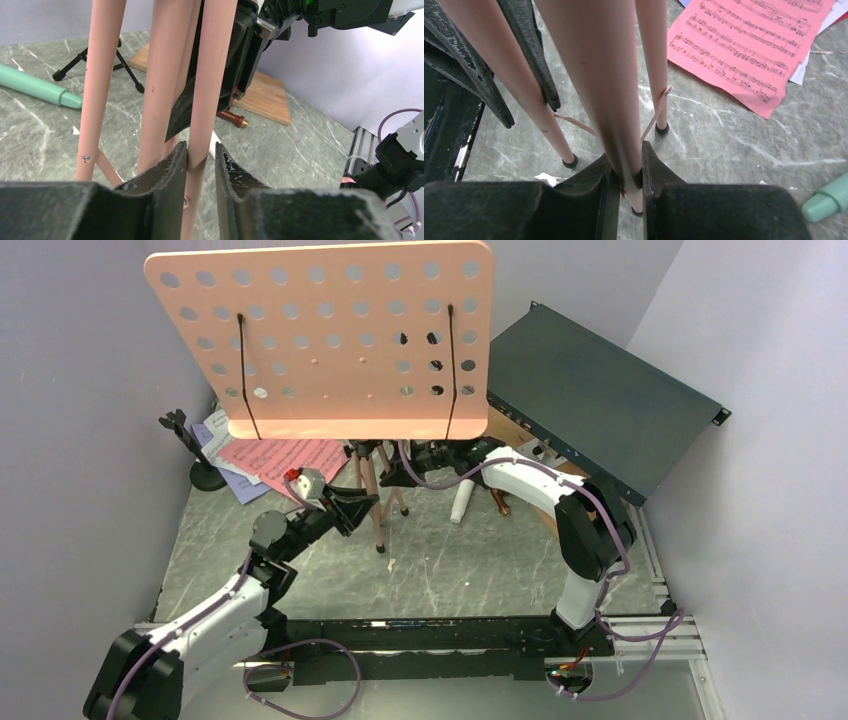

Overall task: Pack up the instrument practice props
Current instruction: Close the music stand at the center of the board.

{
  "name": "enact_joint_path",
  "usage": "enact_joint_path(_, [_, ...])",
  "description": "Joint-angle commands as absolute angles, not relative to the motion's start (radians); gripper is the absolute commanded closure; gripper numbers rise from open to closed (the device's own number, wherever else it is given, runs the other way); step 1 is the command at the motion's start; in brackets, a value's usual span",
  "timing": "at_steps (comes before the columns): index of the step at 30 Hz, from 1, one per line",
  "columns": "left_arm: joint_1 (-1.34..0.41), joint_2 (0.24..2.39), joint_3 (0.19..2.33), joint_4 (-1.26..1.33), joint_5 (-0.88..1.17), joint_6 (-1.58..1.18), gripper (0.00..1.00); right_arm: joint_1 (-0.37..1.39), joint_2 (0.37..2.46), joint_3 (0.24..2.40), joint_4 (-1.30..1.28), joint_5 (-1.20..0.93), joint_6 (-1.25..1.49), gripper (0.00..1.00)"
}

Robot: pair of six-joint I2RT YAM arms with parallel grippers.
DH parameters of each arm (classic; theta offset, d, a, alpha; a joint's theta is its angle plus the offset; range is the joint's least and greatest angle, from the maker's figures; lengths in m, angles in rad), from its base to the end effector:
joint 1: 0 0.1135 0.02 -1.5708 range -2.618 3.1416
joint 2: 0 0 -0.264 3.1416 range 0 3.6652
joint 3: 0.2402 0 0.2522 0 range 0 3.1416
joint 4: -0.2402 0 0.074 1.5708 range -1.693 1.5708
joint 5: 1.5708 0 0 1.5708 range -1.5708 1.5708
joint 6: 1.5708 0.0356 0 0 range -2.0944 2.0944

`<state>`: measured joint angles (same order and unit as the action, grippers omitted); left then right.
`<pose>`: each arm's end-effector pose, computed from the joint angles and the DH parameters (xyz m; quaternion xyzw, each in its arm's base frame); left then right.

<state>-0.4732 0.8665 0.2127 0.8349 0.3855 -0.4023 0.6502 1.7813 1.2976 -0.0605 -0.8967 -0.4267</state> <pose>0.1588 -0.0963 0.2326 0.1693 0.6228 -0.4307 0.6308 0.3033 0.2656 0.2610 -0.5853 0.5648 0.4246 0.3977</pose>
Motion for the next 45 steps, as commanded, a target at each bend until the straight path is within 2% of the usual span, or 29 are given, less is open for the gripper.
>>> enact_joint_path(1, [-0.512, 0.746, 0.227, 0.777, 0.451, -0.428, 0.66, 0.696, 1.788, 1.292, -0.119, -0.943, -0.378, 1.00])
enact_joint_path(3, [-0.512, 0.692, 0.236, 0.715, 0.434, -0.425, 0.57, 0.695, 1.792, 1.293, -0.117, -0.946, -0.373, 1.00])
enact_joint_path(6, [-0.512, 0.611, 0.239, 0.647, 0.405, -0.425, 0.48, 0.695, 1.798, 1.295, -0.118, -0.948, -0.368, 1.00])
enact_joint_path(13, [-0.511, 0.450, 0.275, 0.446, 0.348, -0.408, 0.37, 0.693, 1.813, 1.303, -0.124, -0.948, -0.360, 1.00])
enact_joint_path(20, [-0.512, 0.323, 0.421, 0.135, 0.256, -0.338, 0.24, 0.693, 1.819, 1.305, -0.123, -0.951, -0.353, 1.00])
enact_joint_path(24, [-0.512, 0.270, 0.489, 0.073, 0.210, -0.276, 0.18, 0.692, 1.823, 1.306, -0.121, -0.961, -0.348, 1.00])
enact_joint_path(32, [-0.512, 0.271, 0.564, 0.045, 0.257, -0.171, 0.17, 0.692, 1.827, 1.308, -0.120, -0.963, -0.342, 1.00])
enact_joint_path(37, [-0.512, 0.262, 0.658, -0.144, 0.408, 0.162, 0.18, 0.692, 1.828, 1.310, -0.124, -0.969, -0.342, 1.00])
enact_joint_path(39, [-0.512, 0.288, 0.757, -0.272, 0.458, 0.298, 0.17, 0.692, 1.831, 1.311, -0.125, -0.971, -0.343, 1.00])
enact_joint_path(42, [-0.512, 0.340, 0.876, -0.421, 0.478, 0.485, 0.16, 0.693, 1.838, 1.316, -0.132, -0.970, -0.345, 1.00])
enact_joint_path(45, [-0.511, 0.377, 0.942, -0.445, 0.475, 0.612, 0.16, 0.693, 1.841, 1.315, -0.131, -0.967, -0.347, 1.00])
